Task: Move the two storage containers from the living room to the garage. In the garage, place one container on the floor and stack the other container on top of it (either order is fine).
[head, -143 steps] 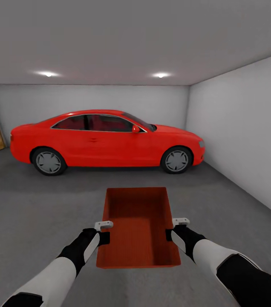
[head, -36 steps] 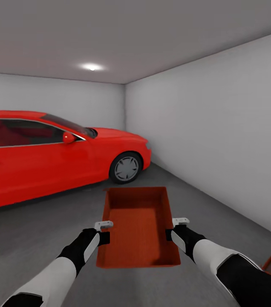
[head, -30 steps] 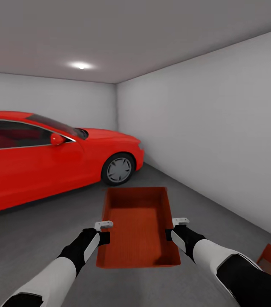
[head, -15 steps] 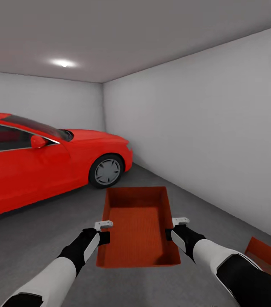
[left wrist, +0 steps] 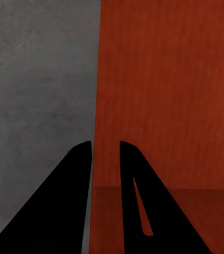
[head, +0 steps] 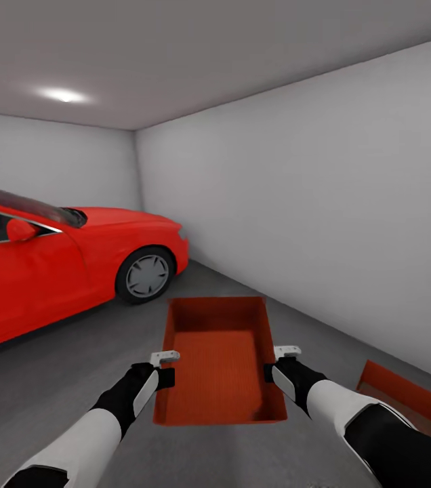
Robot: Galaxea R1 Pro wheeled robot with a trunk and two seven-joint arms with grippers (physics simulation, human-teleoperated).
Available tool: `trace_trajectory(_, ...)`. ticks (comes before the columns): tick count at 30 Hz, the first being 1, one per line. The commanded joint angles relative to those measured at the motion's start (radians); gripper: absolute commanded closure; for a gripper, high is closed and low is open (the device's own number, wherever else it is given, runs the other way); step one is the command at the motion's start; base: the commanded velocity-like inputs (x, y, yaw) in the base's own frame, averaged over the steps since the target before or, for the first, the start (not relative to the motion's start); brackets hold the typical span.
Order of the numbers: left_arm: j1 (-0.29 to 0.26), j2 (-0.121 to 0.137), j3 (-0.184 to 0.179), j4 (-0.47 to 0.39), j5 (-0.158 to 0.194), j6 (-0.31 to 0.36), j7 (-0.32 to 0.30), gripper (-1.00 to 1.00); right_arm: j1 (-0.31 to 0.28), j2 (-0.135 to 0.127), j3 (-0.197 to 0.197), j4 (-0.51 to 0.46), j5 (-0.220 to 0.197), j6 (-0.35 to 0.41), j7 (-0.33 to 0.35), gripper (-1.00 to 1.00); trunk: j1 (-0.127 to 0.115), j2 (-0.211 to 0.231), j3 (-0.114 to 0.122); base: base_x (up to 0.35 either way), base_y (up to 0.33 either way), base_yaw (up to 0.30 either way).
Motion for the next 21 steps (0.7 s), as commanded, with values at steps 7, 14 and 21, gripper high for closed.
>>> trace_trajectory(7,-0.001,0.001,0.003,-0.003,-0.015,0.008,0.014,1.0,-0.001,0.0,0.01,-0.002,0.002,0.006,-0.009,1.0,0.0,-0.002,-0.002,0.0,0.0,-0.246)
trace_trajectory(14,-0.001,0.001,0.002,-0.003,-0.015,0.008,0.014,1.0,-0.001,0.0,0.01,-0.002,0.002,0.006,-0.009,1.0,0.0,-0.002,-0.002,0.0,0.0,-0.246)
trace_trajectory(21,-0.001,0.001,0.002,-0.003,-0.015,0.008,0.014,1.0,-0.001,0.0,0.01,-0.002,0.002,0.006,-0.009,1.0,0.0,-0.002,-0.002,0.0,0.0,-0.246)
